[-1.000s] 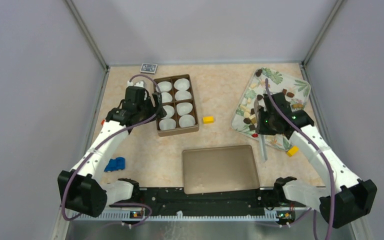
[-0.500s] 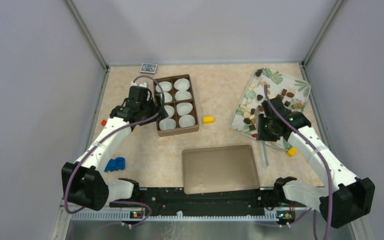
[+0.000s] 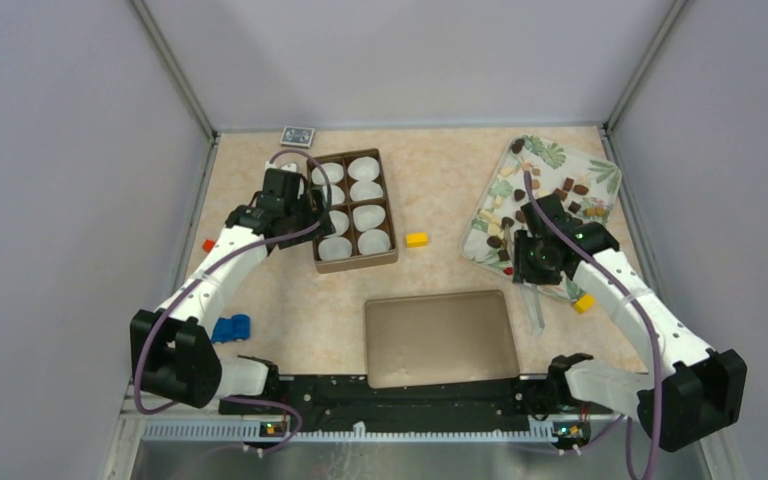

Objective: Pack the chocolate

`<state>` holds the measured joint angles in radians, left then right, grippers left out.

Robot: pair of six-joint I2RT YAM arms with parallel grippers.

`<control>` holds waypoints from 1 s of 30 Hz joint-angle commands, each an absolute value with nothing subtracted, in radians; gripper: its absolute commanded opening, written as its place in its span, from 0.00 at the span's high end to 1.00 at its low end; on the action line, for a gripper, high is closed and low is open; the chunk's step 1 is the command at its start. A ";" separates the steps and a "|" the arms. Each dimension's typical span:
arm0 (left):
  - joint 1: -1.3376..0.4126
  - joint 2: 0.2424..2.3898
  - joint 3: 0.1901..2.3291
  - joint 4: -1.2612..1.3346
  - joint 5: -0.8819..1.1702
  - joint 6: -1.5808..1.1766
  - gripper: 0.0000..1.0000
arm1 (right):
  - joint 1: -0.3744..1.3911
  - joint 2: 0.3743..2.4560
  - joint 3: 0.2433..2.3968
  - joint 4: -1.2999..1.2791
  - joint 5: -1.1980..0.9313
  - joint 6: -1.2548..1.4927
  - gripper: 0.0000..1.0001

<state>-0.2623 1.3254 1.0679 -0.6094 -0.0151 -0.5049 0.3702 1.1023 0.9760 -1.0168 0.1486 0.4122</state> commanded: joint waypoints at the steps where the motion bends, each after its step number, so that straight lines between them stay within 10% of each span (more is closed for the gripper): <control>1: -0.258 1.328 1.103 -0.600 -0.031 -0.487 0.15 | 0.373 1.117 1.027 -1.017 0.172 0.388 0.58; 30: -0.232 1.372 1.135 -0.599 0.044 -0.499 0.15 | 0.392 1.254 1.054 -0.985 0.160 0.321 0.58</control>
